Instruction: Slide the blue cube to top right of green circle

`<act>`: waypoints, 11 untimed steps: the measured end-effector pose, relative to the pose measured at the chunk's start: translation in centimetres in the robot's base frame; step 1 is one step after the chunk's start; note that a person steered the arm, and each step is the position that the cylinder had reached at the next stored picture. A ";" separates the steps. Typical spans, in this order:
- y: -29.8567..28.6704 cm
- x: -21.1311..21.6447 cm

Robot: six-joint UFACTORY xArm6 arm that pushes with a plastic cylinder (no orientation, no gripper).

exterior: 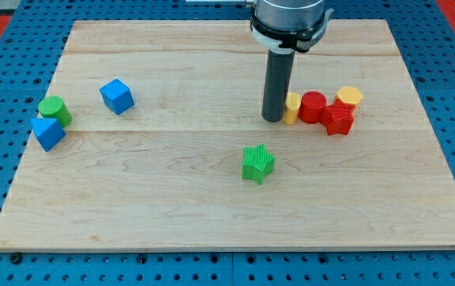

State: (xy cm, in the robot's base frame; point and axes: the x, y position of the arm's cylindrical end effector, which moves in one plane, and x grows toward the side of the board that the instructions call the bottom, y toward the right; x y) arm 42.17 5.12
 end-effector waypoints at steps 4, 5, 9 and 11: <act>-16.3 2.1; -16.7 2.8; -22.8 11.1; -19.4 3.7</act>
